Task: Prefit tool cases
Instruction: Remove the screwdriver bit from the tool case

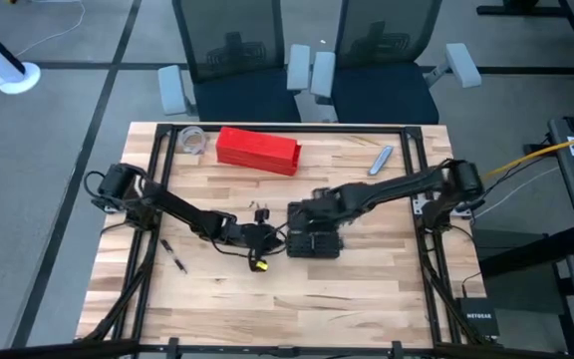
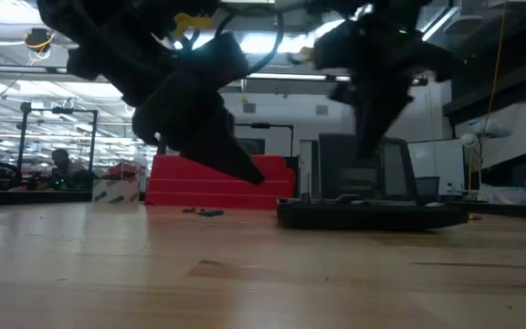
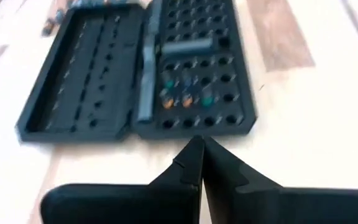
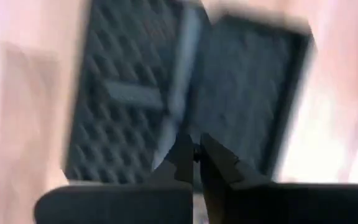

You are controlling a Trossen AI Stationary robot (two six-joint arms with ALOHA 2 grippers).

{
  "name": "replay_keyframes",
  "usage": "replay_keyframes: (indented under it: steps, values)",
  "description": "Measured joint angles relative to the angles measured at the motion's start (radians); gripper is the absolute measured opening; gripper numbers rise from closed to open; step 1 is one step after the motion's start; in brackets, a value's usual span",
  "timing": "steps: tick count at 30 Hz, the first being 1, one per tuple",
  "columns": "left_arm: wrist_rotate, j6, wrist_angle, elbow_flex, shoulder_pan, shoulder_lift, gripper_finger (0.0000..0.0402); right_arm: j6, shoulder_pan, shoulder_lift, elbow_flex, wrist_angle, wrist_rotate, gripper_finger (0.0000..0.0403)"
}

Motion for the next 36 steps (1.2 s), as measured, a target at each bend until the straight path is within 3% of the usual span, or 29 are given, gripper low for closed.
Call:
replay_keyframes:
  steps: [6,9,19,23,28,33,36]
  values:
    - [-0.004,0.02,-0.066,-0.001,0.025,-0.021,0.0,0.198,-0.095,-0.137,-0.258,0.073,-0.027,0.0007]
    - [-0.004,0.023,-0.077,-0.001,0.04,-0.021,0.0,0.225,-0.119,-0.157,-0.331,0.089,-0.02,0.0026]
    - [-0.004,0.027,-0.118,0.0,0.074,-0.038,0.0,0.159,-0.156,-0.156,-0.32,0.058,0.021,0.0191]
    - [-0.004,0.02,-0.124,0.0,0.074,-0.04,0.0,0.102,-0.147,-0.156,-0.247,0.043,-0.07,0.0237]
    - [0.052,-0.005,-0.035,0.0,0.075,0.016,0.0,0.06,-0.071,-0.137,-0.159,0.249,-0.167,0.0231]
    - [0.168,-0.007,0.085,0.0,0.071,0.092,0.0,0.061,0.012,-0.051,-0.059,0.322,-0.101,0.0195]
    - [0.181,-0.009,0.094,0.0,0.063,0.117,0.0,0.08,0.042,-0.017,-0.004,0.314,-0.05,0.0177]
